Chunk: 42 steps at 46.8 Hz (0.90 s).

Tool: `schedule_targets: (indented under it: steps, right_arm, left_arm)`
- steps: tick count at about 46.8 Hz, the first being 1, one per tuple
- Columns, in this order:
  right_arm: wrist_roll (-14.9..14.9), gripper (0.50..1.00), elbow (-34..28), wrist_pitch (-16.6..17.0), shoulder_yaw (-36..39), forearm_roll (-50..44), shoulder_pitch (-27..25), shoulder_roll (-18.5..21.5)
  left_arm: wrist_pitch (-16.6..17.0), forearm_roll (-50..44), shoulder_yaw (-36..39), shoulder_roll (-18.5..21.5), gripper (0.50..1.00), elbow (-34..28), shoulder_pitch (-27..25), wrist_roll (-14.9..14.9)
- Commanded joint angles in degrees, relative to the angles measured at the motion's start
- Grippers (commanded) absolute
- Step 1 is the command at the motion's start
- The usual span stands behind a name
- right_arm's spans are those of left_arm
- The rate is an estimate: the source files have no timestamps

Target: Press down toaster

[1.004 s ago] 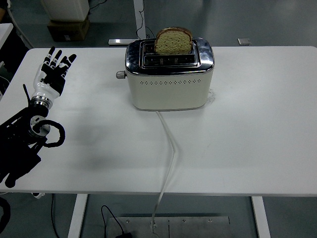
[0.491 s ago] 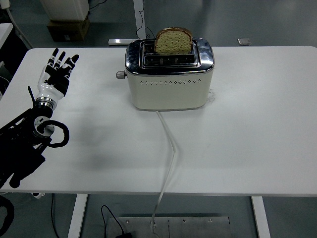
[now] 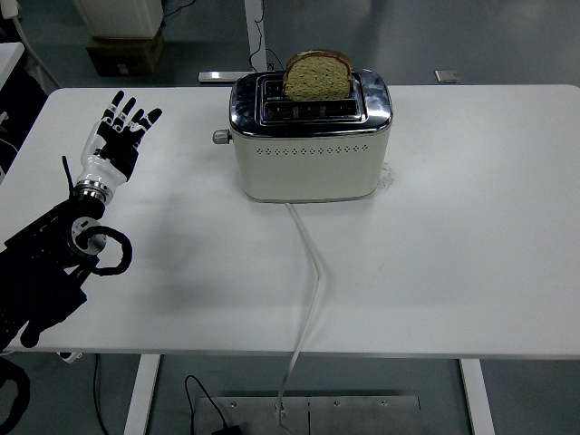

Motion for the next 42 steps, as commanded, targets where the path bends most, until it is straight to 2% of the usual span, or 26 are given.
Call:
schedule_targets:
  steps: [1,42]
  right_arm:
    - [0.0,0.998,0.06,0.0,0.0,0.0,0.0,0.0]
    - [0.53,0.998,0.15,0.09,0.09,0.0,0.79,0.0]
  left_arm:
    - [0.01,1.29,0.07,-0.28,1.0,-0.01,0.16,-0.01]
    - [0.01,1.56,-0.02,-0.81,1.0,0.08,0.42,-0.01]
